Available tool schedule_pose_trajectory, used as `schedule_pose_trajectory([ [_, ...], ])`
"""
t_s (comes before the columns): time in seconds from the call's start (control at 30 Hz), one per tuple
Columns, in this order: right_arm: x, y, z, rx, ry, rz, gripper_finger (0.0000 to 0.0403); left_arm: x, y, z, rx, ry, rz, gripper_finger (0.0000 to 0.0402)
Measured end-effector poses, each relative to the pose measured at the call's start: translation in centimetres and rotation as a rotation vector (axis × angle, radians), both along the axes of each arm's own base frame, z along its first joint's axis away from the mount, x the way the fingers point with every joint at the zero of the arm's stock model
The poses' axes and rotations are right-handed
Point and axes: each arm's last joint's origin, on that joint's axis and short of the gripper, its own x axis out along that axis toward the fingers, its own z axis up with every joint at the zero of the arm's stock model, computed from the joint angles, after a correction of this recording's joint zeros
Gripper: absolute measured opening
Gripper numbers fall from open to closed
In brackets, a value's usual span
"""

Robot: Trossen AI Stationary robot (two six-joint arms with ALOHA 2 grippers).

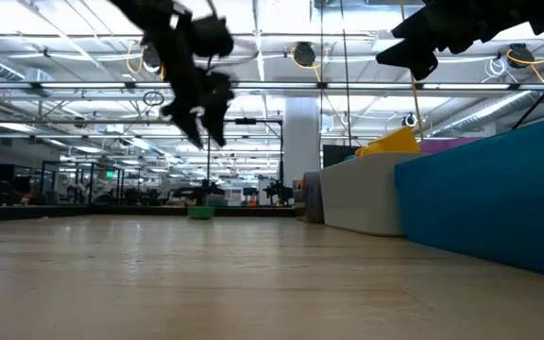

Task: Pick & Place Toys
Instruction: Put the dark green game piece into the gray bin

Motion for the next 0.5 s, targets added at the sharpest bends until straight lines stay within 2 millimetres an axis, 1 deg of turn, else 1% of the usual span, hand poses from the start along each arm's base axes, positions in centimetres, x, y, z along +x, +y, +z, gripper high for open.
schedule_pose_trajectory([
  [0.1,0.0,0.0,0.1,-0.002,-0.016,0.001,0.0228,-1.4,1.8,-2.5,-0.131,-0.043,0.224,0.0352],
  [0.2,0.1,0.0,0.4,-0.009,-0.045,0.003,0.0228,-2.4,3.1,-4.5,-0.211,-0.091,0.390,0.0351],
  [0.3,0.2,0.0,0.6,-0.009,-0.063,0.003,0.0228,-2.4,4.0,-5.9,-0.217,-0.134,0.445,0.0351],
  [0.37,0.2,0.0,0.6,-0.010,-0.062,0.003,0.0228,-2.0,4.3,-6.8,-0.239,-0.157,0.441,0.0351],
  [0.5,0.2,0.0,0.5,-0.016,-0.059,0.005,0.0228,-1.1,4.7,-8.8,-0.257,-0.141,0.439,0.0351],
])
